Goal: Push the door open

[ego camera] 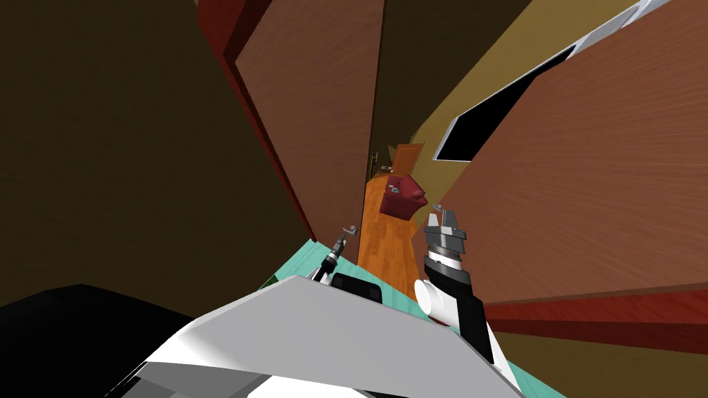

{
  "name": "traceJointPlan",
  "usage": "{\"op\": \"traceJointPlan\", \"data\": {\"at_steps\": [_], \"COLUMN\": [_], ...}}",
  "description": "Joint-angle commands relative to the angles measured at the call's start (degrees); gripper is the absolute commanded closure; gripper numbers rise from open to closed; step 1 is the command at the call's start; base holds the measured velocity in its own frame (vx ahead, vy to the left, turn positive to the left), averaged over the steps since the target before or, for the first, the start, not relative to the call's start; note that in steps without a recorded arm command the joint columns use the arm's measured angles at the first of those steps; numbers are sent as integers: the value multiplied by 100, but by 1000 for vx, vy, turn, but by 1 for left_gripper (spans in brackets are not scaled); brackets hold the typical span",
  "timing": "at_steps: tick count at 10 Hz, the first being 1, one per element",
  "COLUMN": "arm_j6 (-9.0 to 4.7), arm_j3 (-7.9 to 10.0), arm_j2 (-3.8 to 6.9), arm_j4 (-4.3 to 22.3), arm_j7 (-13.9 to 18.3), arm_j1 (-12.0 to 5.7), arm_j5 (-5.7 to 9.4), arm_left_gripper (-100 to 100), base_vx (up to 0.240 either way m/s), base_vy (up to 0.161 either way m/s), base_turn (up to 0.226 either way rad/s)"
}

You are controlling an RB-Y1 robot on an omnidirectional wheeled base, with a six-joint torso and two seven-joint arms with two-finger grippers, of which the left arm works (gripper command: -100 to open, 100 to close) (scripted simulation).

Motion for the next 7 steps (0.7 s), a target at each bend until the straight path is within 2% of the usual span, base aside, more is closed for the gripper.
{"op": "traceJointPlan", "data": {"at_steps": [1,4,5,6,7], "arm_j6": [-42,-91,-80,-80,-80], "arm_j3": [27,63,56,56,56], "arm_j2": [-20,-70,-60,-60,-60], "arm_j4": [68,154,137,137,137], "arm_j7": [-14,-32,-28,-28,-28], "arm_j1": [-23,-52,-47,-47,-47], "arm_j5": [11,26,23,23,23], "arm_left_gripper": [-100,-100,-100,100,100], "base_vx": [219,192,84,-12,-33], "base_vy": [-57,-44,-24,4,13], "base_turn": [-34,-22,1,3,2]}}
